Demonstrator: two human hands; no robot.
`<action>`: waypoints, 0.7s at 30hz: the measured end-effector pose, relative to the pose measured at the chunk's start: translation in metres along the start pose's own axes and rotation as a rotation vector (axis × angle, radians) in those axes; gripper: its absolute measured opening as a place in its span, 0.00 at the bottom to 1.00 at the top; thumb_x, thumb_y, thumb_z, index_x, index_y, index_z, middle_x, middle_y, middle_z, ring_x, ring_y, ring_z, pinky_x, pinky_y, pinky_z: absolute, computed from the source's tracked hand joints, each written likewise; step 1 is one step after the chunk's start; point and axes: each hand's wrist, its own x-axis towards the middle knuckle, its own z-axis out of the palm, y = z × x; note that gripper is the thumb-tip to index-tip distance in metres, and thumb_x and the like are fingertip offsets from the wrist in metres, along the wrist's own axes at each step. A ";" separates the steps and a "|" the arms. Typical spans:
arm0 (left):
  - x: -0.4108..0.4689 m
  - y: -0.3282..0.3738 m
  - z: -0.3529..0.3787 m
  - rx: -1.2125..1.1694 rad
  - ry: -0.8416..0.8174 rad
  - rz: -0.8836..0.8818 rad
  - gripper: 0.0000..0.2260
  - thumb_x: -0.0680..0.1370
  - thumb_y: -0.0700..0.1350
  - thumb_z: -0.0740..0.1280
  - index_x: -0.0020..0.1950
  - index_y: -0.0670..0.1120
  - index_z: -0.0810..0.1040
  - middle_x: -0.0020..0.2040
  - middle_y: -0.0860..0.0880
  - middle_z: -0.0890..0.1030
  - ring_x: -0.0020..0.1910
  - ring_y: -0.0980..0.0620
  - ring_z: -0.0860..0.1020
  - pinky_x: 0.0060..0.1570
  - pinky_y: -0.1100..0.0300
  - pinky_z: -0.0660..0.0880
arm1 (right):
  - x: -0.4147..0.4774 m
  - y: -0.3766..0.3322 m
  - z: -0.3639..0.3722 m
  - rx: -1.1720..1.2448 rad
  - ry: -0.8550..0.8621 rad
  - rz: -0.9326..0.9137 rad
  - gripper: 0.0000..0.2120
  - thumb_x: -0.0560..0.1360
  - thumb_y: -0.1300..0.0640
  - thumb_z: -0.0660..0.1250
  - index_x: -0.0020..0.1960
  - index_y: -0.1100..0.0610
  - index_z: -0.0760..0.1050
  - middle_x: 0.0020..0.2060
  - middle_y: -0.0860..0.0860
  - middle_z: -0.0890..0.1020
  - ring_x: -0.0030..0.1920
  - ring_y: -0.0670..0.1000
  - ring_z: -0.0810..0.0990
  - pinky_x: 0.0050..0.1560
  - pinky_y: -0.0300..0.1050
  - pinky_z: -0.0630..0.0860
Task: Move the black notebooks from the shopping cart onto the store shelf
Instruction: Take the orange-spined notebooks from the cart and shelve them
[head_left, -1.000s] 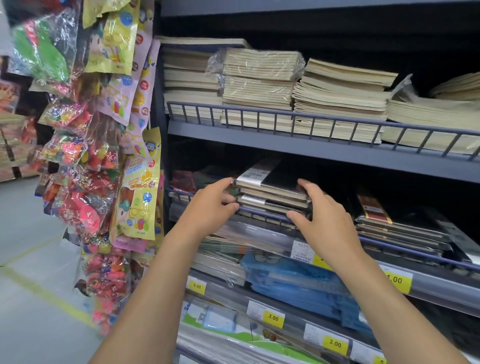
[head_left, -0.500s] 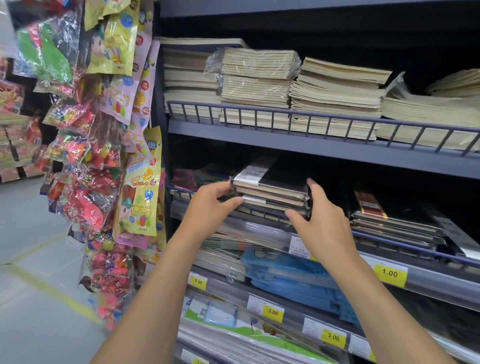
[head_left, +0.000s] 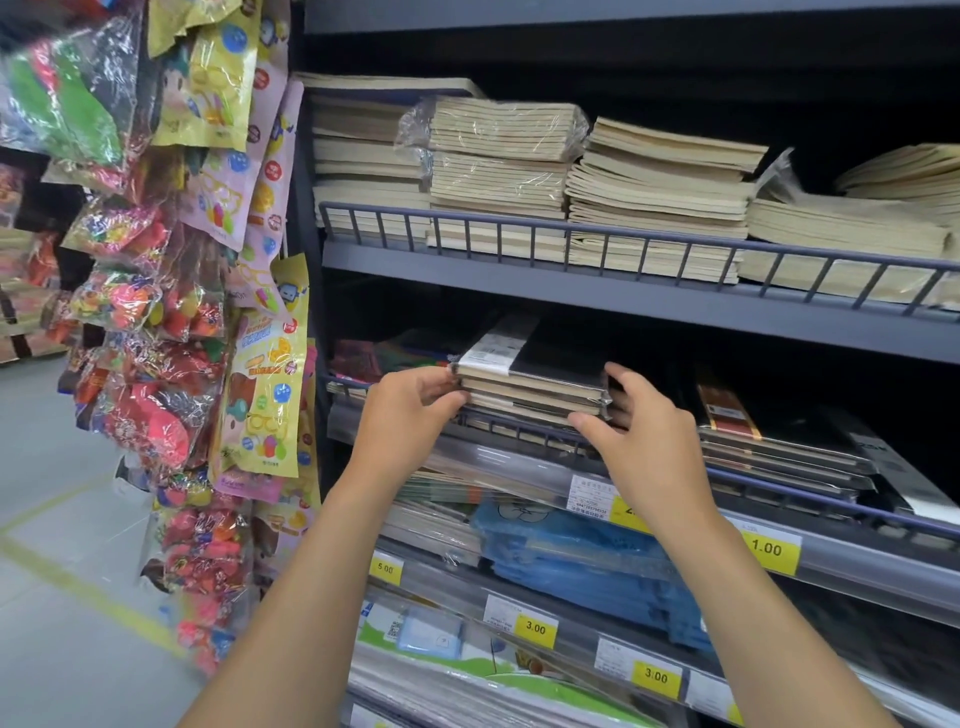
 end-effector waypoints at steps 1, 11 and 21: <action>0.001 0.000 -0.001 -0.003 -0.014 0.003 0.11 0.77 0.42 0.74 0.59 0.50 0.86 0.48 0.62 0.85 0.53 0.65 0.83 0.63 0.57 0.79 | 0.000 0.001 0.000 -0.001 0.003 -0.008 0.35 0.75 0.48 0.75 0.78 0.49 0.66 0.68 0.52 0.79 0.63 0.51 0.80 0.64 0.52 0.78; 0.002 0.001 0.001 -0.148 -0.007 0.016 0.15 0.80 0.53 0.71 0.66 0.63 0.80 0.57 0.55 0.86 0.60 0.60 0.82 0.66 0.51 0.78 | -0.001 0.004 0.002 0.030 0.079 -0.055 0.28 0.77 0.38 0.67 0.74 0.46 0.71 0.63 0.46 0.82 0.59 0.44 0.81 0.60 0.44 0.77; 0.011 -0.006 -0.003 -0.108 -0.096 0.008 0.23 0.78 0.45 0.74 0.70 0.63 0.77 0.62 0.51 0.84 0.61 0.59 0.82 0.66 0.50 0.78 | 0.002 0.007 0.004 -0.049 0.097 -0.077 0.28 0.76 0.42 0.71 0.75 0.46 0.71 0.50 0.47 0.85 0.42 0.44 0.82 0.48 0.43 0.80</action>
